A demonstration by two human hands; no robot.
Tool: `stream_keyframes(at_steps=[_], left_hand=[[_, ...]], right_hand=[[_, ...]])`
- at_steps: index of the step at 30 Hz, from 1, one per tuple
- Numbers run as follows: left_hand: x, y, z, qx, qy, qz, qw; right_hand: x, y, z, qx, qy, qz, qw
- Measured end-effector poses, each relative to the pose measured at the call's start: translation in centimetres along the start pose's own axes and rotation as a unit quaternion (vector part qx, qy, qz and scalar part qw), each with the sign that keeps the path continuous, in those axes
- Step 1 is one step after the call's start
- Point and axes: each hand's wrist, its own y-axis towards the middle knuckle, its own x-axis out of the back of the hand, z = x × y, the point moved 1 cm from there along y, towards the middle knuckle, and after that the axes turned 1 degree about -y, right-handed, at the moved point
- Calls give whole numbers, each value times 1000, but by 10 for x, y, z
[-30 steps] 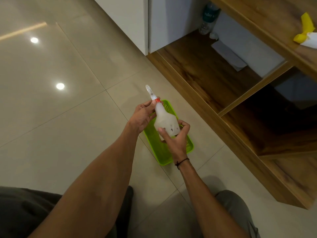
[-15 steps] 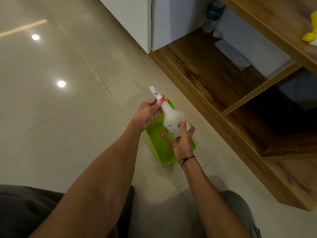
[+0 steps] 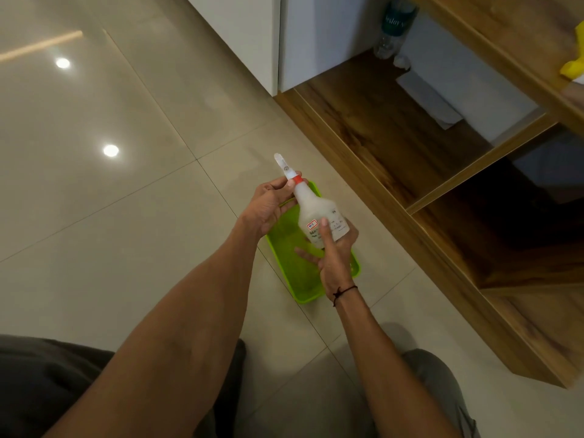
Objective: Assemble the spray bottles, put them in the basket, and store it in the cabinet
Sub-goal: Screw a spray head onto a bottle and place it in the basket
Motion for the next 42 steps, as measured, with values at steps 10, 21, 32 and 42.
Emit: stream_keyframes(at_steps=[10, 21, 32, 42], left_hand=[[2, -1, -6, 17, 4, 42, 999], [4, 0, -5, 9, -14, 49, 999], [-1, 3, -4, -16, 23, 27, 999], [0, -2, -8, -44, 85, 17, 995]], right_hand=[[19, 1, 6, -226, 46, 120, 966], [13, 5, 6, -243, 88, 90, 962], [-5, 4, -4, -41, 18, -26, 999], [9, 19, -17, -95, -1, 71, 993]])
